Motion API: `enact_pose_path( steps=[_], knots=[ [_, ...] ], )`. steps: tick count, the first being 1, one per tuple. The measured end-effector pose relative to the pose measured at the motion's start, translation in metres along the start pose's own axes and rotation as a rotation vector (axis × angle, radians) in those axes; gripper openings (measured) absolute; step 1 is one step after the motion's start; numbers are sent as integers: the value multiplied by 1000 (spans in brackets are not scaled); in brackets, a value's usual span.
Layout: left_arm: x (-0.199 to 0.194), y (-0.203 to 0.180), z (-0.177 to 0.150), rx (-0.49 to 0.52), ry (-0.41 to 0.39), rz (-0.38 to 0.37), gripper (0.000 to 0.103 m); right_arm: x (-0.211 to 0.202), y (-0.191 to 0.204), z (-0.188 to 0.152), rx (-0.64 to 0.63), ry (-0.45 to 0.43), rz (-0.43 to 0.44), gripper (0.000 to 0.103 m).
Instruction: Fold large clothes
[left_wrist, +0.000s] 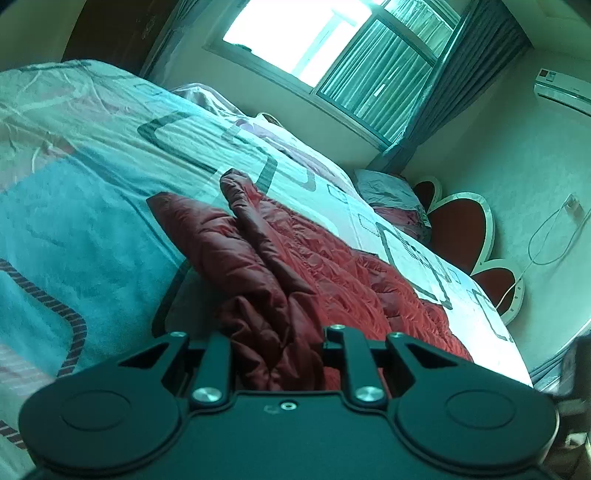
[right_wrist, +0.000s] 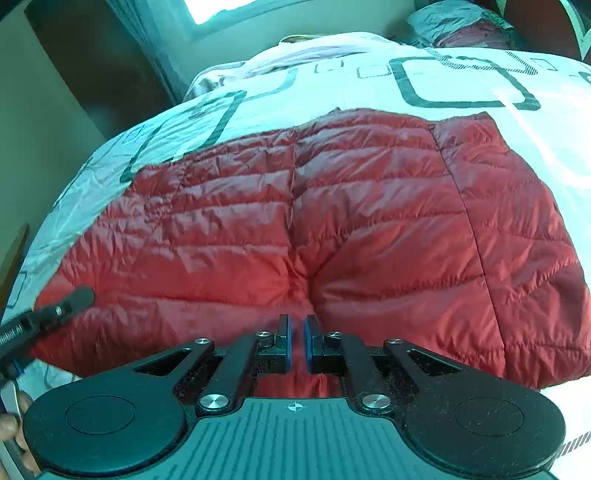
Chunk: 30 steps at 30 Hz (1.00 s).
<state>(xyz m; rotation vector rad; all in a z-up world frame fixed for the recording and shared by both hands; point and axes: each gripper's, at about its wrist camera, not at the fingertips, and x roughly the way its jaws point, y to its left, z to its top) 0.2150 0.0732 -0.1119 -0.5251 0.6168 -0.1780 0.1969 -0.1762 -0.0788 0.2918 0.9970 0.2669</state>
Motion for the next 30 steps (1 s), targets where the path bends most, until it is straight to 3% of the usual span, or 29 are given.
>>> enact_pose_path(
  steps=[5,11,16,20,24,27,28,29,30],
  knots=[
    [-13,-42,5,98,-42,-5,19,21,-22,-8,35,39,59,8],
    [-12,-143,5,308,-75,-14,19,29,-56,-2,101,79,208,8],
    [13,-212,-6,400,-52,-16,19,30,-78,8,123,112,308,7],
    [40,-255,-19,475,6,-21,19,-1,-116,17,200,43,385,8],
    [73,-282,-43,531,76,-22,19,-40,-183,22,320,-56,344,8],
    [100,-296,-65,576,160,-33,31,-63,-235,20,421,-106,291,8],
    [111,-301,-74,590,195,-35,44,-68,-250,18,455,-115,285,8],
    [118,-303,-80,584,225,-48,64,-72,-264,15,488,-118,279,9],
    [124,-304,-89,566,262,-74,73,-75,-275,13,512,-121,261,16]
  ],
)
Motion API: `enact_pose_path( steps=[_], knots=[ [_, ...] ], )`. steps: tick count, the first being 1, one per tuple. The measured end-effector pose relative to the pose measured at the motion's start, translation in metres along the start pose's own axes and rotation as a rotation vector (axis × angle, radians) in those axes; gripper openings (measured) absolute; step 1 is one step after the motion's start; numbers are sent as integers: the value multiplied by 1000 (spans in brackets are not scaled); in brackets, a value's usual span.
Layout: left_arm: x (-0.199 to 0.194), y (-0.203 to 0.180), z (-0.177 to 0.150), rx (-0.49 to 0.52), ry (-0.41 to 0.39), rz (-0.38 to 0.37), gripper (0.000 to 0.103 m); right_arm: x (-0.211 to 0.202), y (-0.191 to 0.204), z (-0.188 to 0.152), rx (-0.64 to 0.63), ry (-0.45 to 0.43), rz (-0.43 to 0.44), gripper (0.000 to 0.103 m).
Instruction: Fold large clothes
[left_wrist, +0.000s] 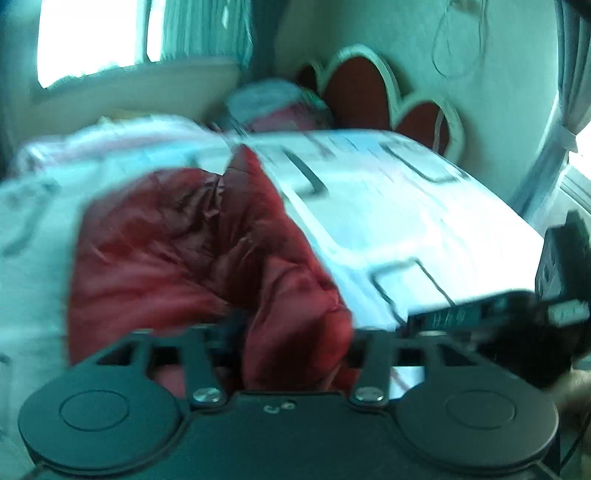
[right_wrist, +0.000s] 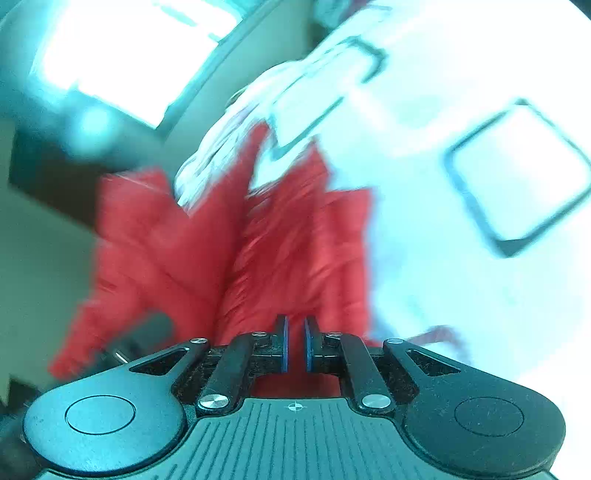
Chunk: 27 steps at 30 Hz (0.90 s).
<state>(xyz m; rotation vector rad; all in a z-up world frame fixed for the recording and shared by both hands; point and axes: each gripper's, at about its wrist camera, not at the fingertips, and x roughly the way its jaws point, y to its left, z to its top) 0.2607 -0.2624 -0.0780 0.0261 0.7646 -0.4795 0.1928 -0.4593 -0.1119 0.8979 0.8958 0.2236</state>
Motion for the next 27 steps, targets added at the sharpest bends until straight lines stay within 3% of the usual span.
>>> enact_pose_path(
  steps=[1,2,4,7,10,11,13,15,16,17,22,27],
  knots=[
    [7,-4,-3,-6,34,-40,79,-6,-6,2,19,-24,-31,68],
    [8,-7,-4,-11,64,-66,79,-16,-12,3,26,-76,-46,103],
    [-9,-7,-2,-17,58,-104,79,-28,-14,7,17,-112,-11,102],
    [-51,17,7,-59,-52,-115,72,-37,-6,11,2,-139,45,91],
    [-70,62,10,-131,-139,-62,34,-29,12,21,-38,-128,113,90],
    [-71,76,11,-174,-155,-43,32,-25,18,25,-56,-125,121,90],
    [-70,112,10,-259,-175,-6,32,-16,34,33,-95,-125,138,90],
    [-61,136,12,-277,-183,57,32,-9,53,42,-148,-132,140,90],
    [-54,146,12,-297,-173,62,32,-2,62,48,-181,-131,130,84],
    [-45,156,15,-320,-164,54,32,6,71,55,-215,-126,116,75],
    [-4,188,21,-349,-109,-12,27,63,97,79,-302,-31,53,60],
    [22,180,20,-292,-84,-120,27,84,92,72,-356,7,-2,25]
  ],
)
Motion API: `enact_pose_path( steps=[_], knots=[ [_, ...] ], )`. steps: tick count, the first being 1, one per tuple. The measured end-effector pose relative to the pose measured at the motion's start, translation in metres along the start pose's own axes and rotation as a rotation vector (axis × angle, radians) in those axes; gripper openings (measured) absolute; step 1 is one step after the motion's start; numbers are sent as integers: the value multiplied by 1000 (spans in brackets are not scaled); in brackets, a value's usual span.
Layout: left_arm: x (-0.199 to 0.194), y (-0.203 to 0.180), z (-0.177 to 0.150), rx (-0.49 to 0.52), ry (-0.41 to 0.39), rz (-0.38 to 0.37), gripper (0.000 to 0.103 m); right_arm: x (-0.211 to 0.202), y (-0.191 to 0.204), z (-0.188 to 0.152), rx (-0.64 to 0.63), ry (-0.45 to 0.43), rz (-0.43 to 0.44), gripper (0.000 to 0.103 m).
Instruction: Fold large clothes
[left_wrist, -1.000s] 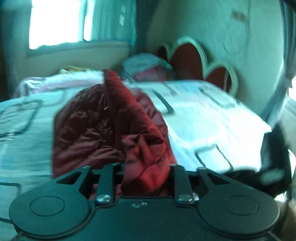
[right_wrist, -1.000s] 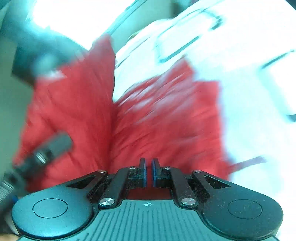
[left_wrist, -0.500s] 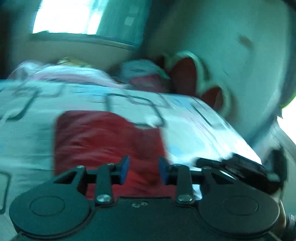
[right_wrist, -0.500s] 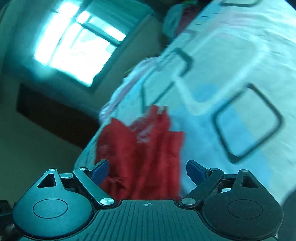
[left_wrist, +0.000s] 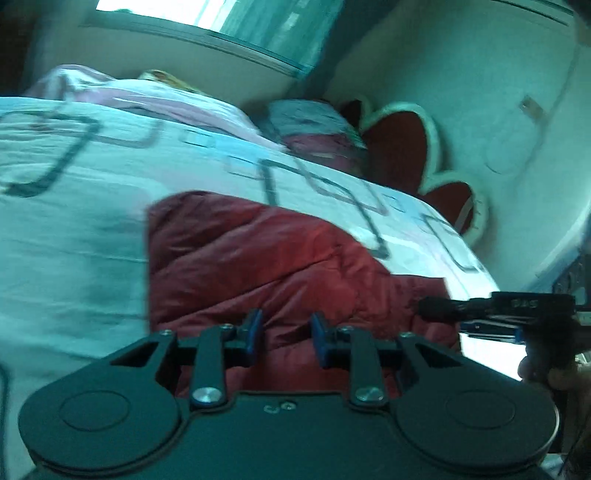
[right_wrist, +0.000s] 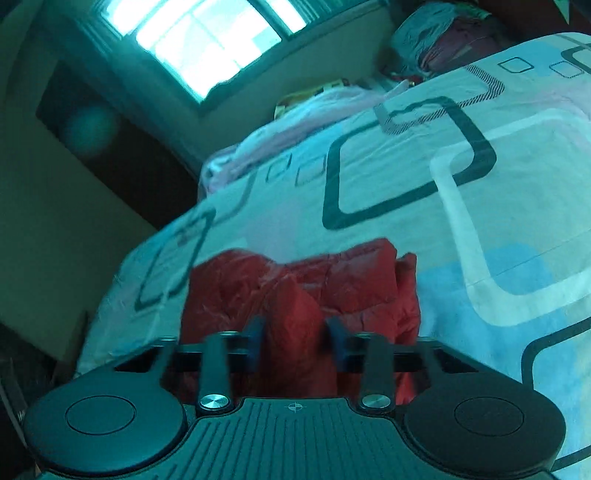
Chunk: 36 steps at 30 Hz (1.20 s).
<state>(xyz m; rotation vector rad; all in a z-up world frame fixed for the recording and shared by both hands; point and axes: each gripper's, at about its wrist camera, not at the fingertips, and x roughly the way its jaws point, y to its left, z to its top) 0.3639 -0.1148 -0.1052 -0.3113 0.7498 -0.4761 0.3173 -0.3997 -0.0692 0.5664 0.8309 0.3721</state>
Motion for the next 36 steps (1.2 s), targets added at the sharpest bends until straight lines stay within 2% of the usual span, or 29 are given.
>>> enact_pose_path(
  steps=[1,4,10,15,16,17,18,19,21,24,26,28,30,31,36],
  knots=[
    [5,-3,0,21,6,-14,27,1,-4,-4,-3,-2,-18,18],
    [20,-9,-6,66,31,-65,27,-2,-19,-20,7,-10,-83,17],
    [53,-22,-25,186,98,-20,27,15,-51,-51,87,7,-148,17],
    [40,-22,-15,191,107,-28,27,1,-55,-41,127,19,-141,17],
    [28,-19,-9,194,73,-34,27,-9,-51,-35,108,-1,-158,18],
    [21,-16,-3,192,42,-36,27,-20,-44,-28,73,-31,-193,30],
    [14,-10,4,188,11,-23,27,-30,-36,-21,38,-61,-219,37],
    [11,-4,11,184,-7,-3,27,-37,-26,-10,2,-87,-207,41],
    [13,13,27,154,-24,35,27,-39,-3,8,-68,-85,-185,40],
    [26,28,41,104,-25,46,27,-15,44,31,-243,-67,-191,40],
    [37,29,46,110,-9,43,27,11,63,37,-283,-20,-184,40],
    [52,25,51,121,11,37,27,39,74,35,-330,25,-227,39],
    [62,22,50,132,31,20,27,68,71,31,-332,90,-262,32],
    [69,21,52,139,42,12,27,78,66,29,-327,108,-291,25],
    [98,12,53,187,91,-11,27,93,18,21,-221,105,-364,24]
  ],
)
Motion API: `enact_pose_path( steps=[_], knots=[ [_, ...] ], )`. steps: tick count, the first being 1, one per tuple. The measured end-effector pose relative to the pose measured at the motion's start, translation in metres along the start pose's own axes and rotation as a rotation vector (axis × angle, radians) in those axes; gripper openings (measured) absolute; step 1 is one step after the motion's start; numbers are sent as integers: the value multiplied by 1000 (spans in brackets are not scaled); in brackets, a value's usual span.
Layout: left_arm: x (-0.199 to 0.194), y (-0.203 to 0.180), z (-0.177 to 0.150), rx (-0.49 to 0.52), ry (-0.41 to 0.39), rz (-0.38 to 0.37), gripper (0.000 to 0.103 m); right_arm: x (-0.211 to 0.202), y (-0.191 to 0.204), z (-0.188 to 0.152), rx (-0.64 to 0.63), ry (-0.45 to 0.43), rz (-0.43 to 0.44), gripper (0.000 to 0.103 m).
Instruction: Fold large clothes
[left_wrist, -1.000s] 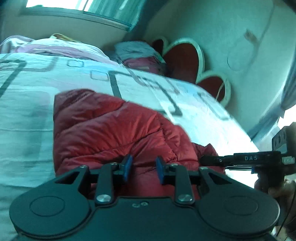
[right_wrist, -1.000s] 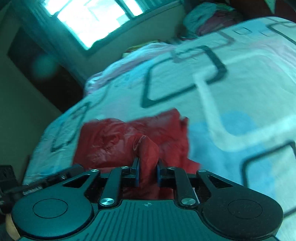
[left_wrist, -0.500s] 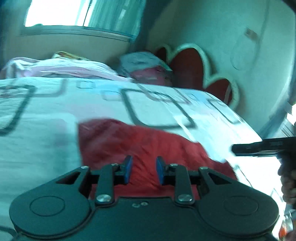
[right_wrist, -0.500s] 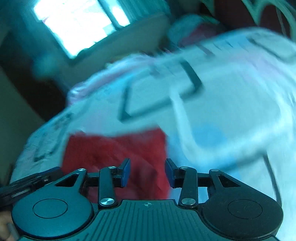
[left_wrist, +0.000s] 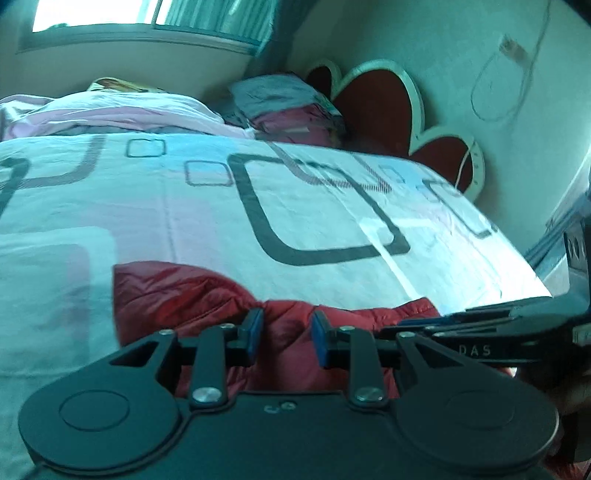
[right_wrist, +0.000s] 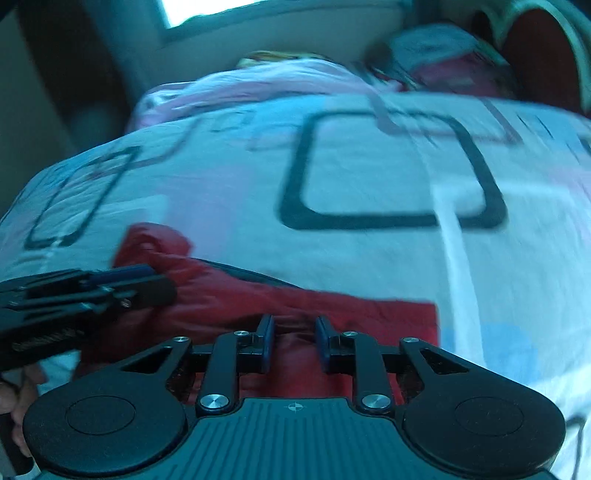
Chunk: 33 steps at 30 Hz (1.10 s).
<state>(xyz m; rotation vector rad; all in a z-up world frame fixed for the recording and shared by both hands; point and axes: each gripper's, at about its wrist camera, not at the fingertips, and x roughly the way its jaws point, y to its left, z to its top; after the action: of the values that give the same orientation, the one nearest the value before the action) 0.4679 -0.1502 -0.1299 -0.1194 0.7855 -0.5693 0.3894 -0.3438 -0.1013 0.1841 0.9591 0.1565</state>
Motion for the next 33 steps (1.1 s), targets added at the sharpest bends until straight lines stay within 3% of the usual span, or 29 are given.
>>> enact_pose_path(
  steps=[5,9,12,15,16,17,19,21,23,24,26,30,33],
  knots=[
    [29,2,-5,-4,53,-25,27,10,-32,-21,86,-23,41,24],
    [43,-4,-7,47,70,-4,27,11,-32,-27,80,-69,20,24],
    [39,-4,-5,56,70,-7,28,11,-32,-26,79,-72,19,24],
    [9,-8,0,54,26,-1,27,-14,-39,-20,133,-101,-8,24],
    [-9,-11,0,53,-7,-10,27,-27,-41,-20,144,-118,-25,28],
    [-22,-13,-2,53,-26,-14,27,-40,-42,-20,147,-127,-33,51],
    [-48,-21,-10,57,-31,-26,27,-65,-39,-23,127,-144,-5,77],
    [-67,-30,-21,65,-29,-44,27,-88,-30,-32,91,-167,39,76],
    [-80,-39,-35,64,-18,-41,27,-99,-19,-43,43,-158,55,54],
    [-84,-42,-42,62,-18,-35,27,-101,-14,-48,25,-152,58,52],
    [-85,-50,-54,76,-2,-16,28,-98,-7,-58,-5,-141,56,52],
    [-67,-62,-76,194,33,73,29,-71,-12,-80,17,-71,38,52],
    [-57,-60,-80,189,37,90,29,-59,-14,-90,9,-69,26,52]
  ],
)
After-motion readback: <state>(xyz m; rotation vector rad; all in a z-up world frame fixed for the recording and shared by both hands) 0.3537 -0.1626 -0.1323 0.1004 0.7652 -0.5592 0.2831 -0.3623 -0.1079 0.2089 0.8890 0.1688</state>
